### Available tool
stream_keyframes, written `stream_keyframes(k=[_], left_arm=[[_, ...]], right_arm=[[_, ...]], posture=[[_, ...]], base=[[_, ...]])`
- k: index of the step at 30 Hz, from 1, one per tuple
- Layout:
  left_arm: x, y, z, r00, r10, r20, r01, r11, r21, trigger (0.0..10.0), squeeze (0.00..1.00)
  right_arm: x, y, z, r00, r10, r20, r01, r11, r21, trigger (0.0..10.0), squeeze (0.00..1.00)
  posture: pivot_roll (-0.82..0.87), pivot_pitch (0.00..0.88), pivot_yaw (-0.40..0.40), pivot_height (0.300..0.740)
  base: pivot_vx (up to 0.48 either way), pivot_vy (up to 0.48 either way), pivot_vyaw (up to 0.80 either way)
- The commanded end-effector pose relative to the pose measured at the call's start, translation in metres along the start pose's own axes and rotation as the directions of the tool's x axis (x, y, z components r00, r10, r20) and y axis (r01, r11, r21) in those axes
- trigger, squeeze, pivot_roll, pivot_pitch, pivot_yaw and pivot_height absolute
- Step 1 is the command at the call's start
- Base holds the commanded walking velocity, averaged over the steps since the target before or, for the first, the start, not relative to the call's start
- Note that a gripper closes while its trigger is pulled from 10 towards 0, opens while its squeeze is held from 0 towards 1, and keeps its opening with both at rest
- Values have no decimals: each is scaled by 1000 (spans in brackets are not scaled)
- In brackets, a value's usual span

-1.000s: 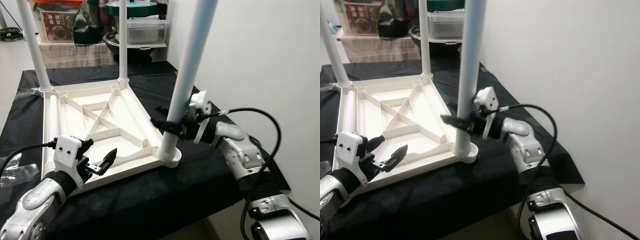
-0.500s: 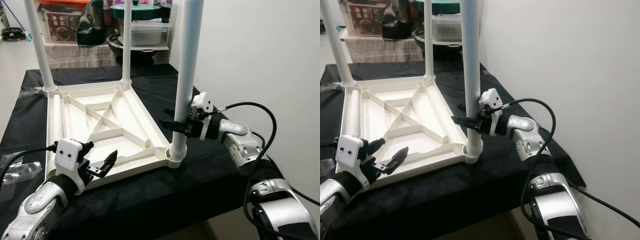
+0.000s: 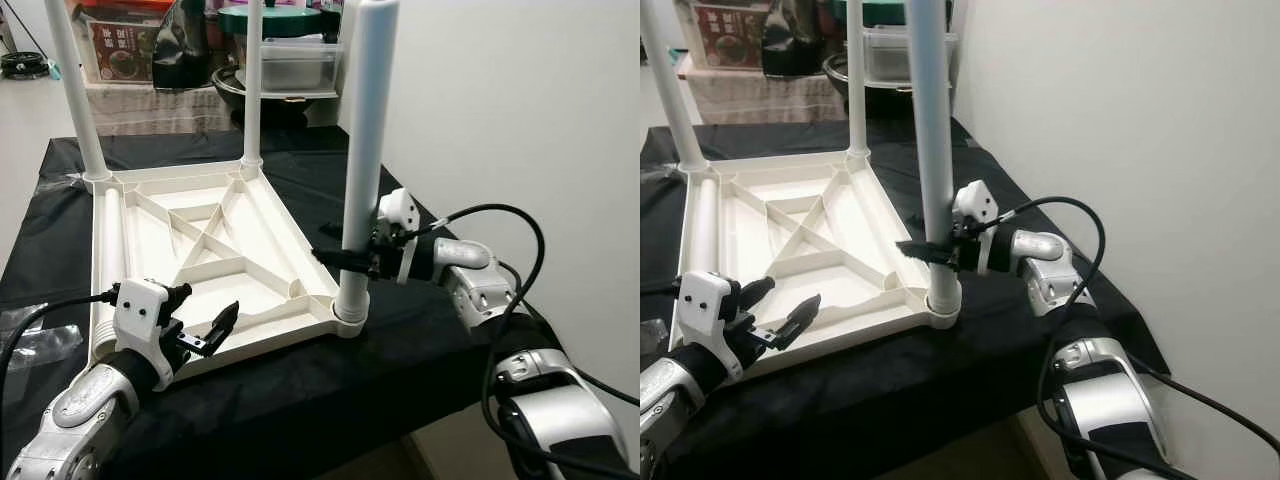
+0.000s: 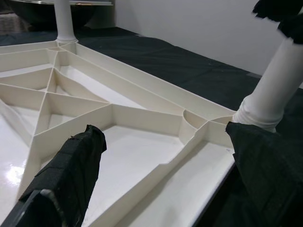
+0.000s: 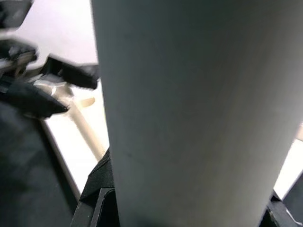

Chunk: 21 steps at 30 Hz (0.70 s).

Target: Building children table

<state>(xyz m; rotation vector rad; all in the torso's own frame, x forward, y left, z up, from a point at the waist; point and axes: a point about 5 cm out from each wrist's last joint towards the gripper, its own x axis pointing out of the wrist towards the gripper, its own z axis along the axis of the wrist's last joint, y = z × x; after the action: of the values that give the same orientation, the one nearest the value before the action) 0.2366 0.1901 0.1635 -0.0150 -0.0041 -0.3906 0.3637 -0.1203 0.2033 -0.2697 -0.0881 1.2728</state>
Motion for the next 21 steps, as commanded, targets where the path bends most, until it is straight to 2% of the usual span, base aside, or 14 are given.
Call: stream_keyframes(k=[1, 4, 7, 13, 21], left_arm=[[2, -3, -2, 1000, -14, -6, 14, 1000, 1, 10000, 0], [3, -3, -2, 1000, -16, -6, 16, 1000, -3, 10000, 0], [2, -3, -2, 1000, -20, -8, 19, 1000, -18, 10000, 0], [2, -3, -4, 1000, -19, -7, 19, 999, -46, 10000, 0], [3, -3, -7, 1000, -16, -14, 16, 998, -62, 10000, 0]], right_arm=[[2, 4, -10, 998, 44, -48, -44, 999, 15, 0, 0], [4, 5, -8, 996, 83, -37, -82, 996, 36, 0, 0], [6, 6, -5, 988, 151, 17, -152, 986, 69, 0, 0], [4, 5, -3, 982, 176, 67, -182, 977, 110, 0, 0], [2, -2, -4, 988, 142, 65, -150, 978, 145, 0, 0]], posture=[[69, 0, -118, 740], [69, 0, -118, 740], [76, 0, -122, 740], [78, 0, -124, 740], [79, 0, -126, 740]], base=[[0, 0, 0], [0, 0, 0], [0, 0, 0], [0, 0, 0], [0, 0, 0]])
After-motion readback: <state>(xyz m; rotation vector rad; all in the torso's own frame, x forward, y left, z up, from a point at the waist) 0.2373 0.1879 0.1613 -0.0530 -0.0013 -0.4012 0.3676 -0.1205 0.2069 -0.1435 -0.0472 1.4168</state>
